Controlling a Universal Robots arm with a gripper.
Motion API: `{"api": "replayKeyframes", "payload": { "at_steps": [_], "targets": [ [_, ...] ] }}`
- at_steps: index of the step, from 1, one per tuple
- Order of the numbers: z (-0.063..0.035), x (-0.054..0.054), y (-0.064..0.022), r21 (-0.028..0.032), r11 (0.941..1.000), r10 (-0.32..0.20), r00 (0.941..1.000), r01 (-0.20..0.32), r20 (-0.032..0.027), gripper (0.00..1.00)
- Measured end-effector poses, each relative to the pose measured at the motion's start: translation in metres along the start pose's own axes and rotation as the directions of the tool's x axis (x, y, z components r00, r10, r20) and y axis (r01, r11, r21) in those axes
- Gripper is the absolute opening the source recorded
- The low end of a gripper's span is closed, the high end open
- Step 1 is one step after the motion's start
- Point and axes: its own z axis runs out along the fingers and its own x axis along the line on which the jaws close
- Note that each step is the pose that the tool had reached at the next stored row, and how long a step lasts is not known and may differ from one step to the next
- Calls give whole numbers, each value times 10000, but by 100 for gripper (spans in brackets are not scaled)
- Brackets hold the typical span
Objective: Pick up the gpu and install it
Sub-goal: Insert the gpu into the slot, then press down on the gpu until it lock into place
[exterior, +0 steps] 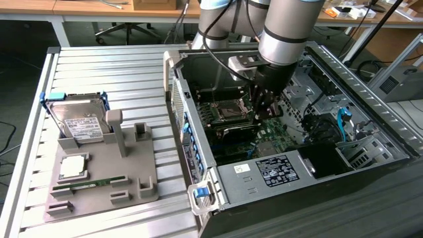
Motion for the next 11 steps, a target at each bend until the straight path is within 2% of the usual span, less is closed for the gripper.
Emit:
{"api": "replayKeyframes", "payload": {
  "at_steps": [1, 10, 11],
  "targets": [
    [8, -2, -139, -50, 10000, -3, 10000, 3, -1, 11],
    [7, -3, -135, -50, 10000, -3, 10000, 3, -2, 11],
    [4, -2, -75, -41, 10000, -4, 10000, 4, -2, 11]
  ]
}}
